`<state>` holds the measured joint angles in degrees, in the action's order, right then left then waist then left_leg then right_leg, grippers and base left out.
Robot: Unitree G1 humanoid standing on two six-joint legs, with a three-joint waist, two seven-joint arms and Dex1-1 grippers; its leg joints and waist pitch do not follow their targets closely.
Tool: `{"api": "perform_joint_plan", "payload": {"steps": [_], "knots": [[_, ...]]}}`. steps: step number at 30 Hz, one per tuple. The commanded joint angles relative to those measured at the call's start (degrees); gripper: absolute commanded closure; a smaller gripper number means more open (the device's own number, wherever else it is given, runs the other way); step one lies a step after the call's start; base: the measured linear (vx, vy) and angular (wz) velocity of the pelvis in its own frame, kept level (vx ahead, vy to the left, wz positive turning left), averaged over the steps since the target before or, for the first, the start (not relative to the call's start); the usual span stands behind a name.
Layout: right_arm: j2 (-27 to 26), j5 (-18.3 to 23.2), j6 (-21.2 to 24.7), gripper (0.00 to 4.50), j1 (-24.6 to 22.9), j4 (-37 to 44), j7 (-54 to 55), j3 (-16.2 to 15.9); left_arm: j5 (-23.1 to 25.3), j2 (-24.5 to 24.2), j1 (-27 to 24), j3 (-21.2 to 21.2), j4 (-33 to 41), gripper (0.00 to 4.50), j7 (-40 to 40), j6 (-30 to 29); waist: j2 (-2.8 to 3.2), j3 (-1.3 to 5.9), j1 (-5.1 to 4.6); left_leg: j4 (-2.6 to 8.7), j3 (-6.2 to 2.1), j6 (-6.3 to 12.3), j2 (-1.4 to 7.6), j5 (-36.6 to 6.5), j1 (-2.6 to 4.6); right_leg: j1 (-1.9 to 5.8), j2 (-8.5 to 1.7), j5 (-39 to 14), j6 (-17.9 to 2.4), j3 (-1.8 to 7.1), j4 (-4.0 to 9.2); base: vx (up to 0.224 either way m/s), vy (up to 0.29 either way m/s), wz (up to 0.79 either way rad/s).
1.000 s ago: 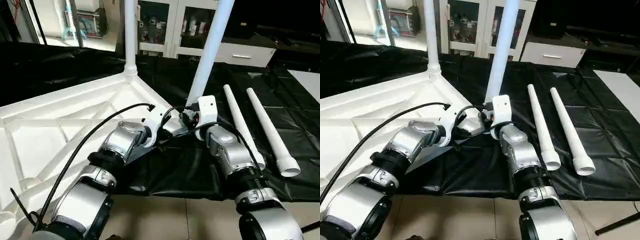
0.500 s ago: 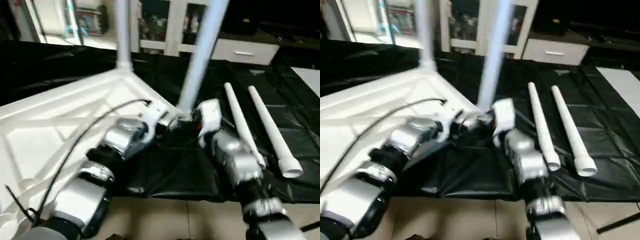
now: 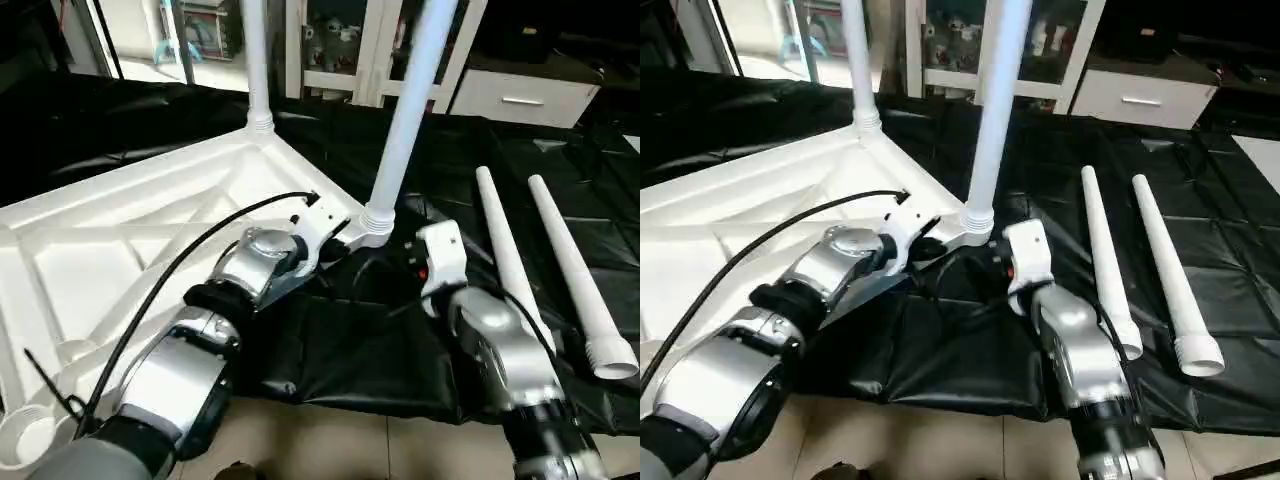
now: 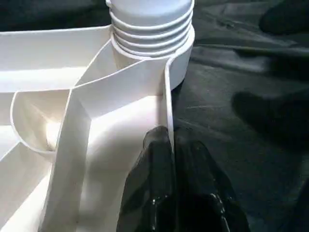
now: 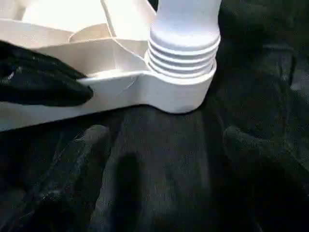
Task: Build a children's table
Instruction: Rotate leg to tighten
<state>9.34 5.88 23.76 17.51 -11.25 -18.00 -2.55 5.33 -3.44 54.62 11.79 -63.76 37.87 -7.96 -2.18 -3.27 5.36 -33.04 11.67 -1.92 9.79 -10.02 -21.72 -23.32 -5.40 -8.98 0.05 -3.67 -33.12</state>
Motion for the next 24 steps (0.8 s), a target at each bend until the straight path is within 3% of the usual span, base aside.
{"api": "perform_joint_plan", "payload": {"steps": [1,3,4,5,8,12,13,15,17,19,20,21,22,24], "knots": [[0.7,-0.5,1.4,0.43,-0.4,2.2,0.7,0.7,-3.4,2.2,2.0,-2.6,1.0,3.94,1.0,5.2,-0.31,3.98,-0.3,3.96,-1.65,1.82,3.58,-12.2,1.66,2.57,-3.92,-11.3,-12.3,2.54,3.5,0.0,0.0,0.0],[0.7,-0.8,2.0,0.43,-0.8,2.9,1.3,0.8,-3.7,2.1,2.3,-3.3,0.3,3.82,0.3,6.1,-0.2,4.17,-0.2,3.78,-1.59,1.64,3.69,-11.4,1.85,2.46,-3.88,-8.7,-13.1,2.53,3.23,0.0,0.0,0.0],[0.7,-0.7,2.0,0.43,-0.9,3.1,1.4,0.9,-3.9,1.9,2.3,-3.6,0.5,3.7,-0.2,6.7,-0.57,4.15,-0.32,3.75,-1.6,2.1,3.63,-10.6,1.58,2.59,-3.77,-6.4,-13.4,2.48,2.88,0.0,0.0,0.0],[0.7,-0.7,2.0,0.43,-0.9,3.1,1.4,0.9,-3.9,1.9,2.3,-3.6,0.5,3.58,-0.2,6.7,-0.49,4.22,-0.3,3.67,-1.57,2.65,3.62,-9.9,1.56,2.67,-3.92,-5.3,-13.6,2.47,2.71,0.0,0.0,0.0],[0.6,-0.6,2.5,0.43,-1.3,4.1,1.8,0.8,-4.3,0.9,2.5,-4.8,0.5,3.42,0.7,7.5,-0.78,4.06,-0.38,3.57,-1.54,3.57,3.47,-9.1,1.25,2.88,-4.09,-6.3,-13.6,2.46,2.82,0.0,0.0,0.0],[0.7,-0.3,2.3,0.43,-1.6,5.1,1.1,0.2,-5.5,-1.8,1.2,-5.9,3.8,3.12,4.0,6.4,-0.58,4.07,-0.45,3.63,-1.63,3.24,3.59,-9.6,1.42,2.8,-4.07,-8.0,-13.2,2.41,2.86,0.0,0.0,0.0],[1.1,0.4,2.0,0.43,-1.9,6.2,-0.3,-0.3,-6.2,-4.2,-0.3,-5.9,7.5,3.08,6.8,4.0,-0.27,4.06,-0.38,3.68,-1.64,2.94,3.7,-9.7,1.54,2.7,-4.03,-7.5,-13.5,2.42,2.73,0.0,0.0,0.0],[1.5,0.9,1.8,0.43,-2.0,7.1,-1.6,-0.6,-6.0,-6.1,-1.6,-5.2,10.7,2.9,8.9,2.2,-0.2,4.11,-0.52,3.72,-1.61,2.75,3.85,-9.4,1.66,2.66,-3.82,-5.7,-14.0,2.39,2.35,0.0,0.0,0.0],[2.4,2.2,2.0,0.43,-2.6,9.3,-4.0,-1.1,-4.7,-11.9,-6.7,-1.4,21.6,2.74,16.4,-3.8,0.17,4.07,-0.57,3.8,-1.53,2.59,3.9,-8.6,1.68,2.58,-3.62,-4.3,-14.1,2.44,2.05,0.0,0.0,0.0],[2.8,2.6,2.2,0.43,-3.0,10.3,-4.9,-1.3,-4.9,-14.5,-9.3,0.0,27.3,2.67,19.6,-7.0,0.42,4.1,-0.44,3.83,-1.5,1.79,4.15,-8.3,2.04,2.49,-3.69,-3.7,-14.5,2.45,1.76,0.0,0.0,0.0],[3.6,2.8,2.5,0.43,-3.6,11.7,-5.8,-1.5,-6.6,-18.4,-13.3,1.2,36.9,2.58,23.4,-13.8,0.45,4.1,-0.5,3.85,-1.41,1.17,4.11,-8.4,2.02,2.51,-3.61,-3.6,-14.5,2.49,1.65,0.0,0.0,0.0],[4.0,3.0,2.8,0.43,-3.9,12.2,-6.3,-1.5,-7.1,-19.9,-14.8,1.6,40.9,2.46,23.8,-17.0,0.63,4.12,-0.39,3.96,-1.54,0.76,4.31,-8.4,2.08,2.56,-3.75,-3.6,-14.5,2.51,1.56,0.0,0.0,0.0],[4.9,3.3,3.4,0.43,-4.5,13.4,-7.6,-2.0,-7.6,-21.9,-16.8,1.9,45.5,2.37,23.9,-20.8,0.69,3.94,-0.39,3.98,-1.3,0.18,4.09,-9.0,2.19,2.14,-3.3,-4.1,-14.3,2.5,1.64,0.0,0.0,0.0],[5.5,3.4,3.9,0.43,-4.9,14.3,-8.5,-2.4,-7.9,-23.2,-18.0,2.2,48.4,2.24,23.9,-23.1,0.82,3.65,-0.33,4.21,-1.15,-0.94,3.85,-11.7,2.26,1.89,-3.03,-6.9,-13.5,2.56,2.09,0.0,0.0,0.0]]}}
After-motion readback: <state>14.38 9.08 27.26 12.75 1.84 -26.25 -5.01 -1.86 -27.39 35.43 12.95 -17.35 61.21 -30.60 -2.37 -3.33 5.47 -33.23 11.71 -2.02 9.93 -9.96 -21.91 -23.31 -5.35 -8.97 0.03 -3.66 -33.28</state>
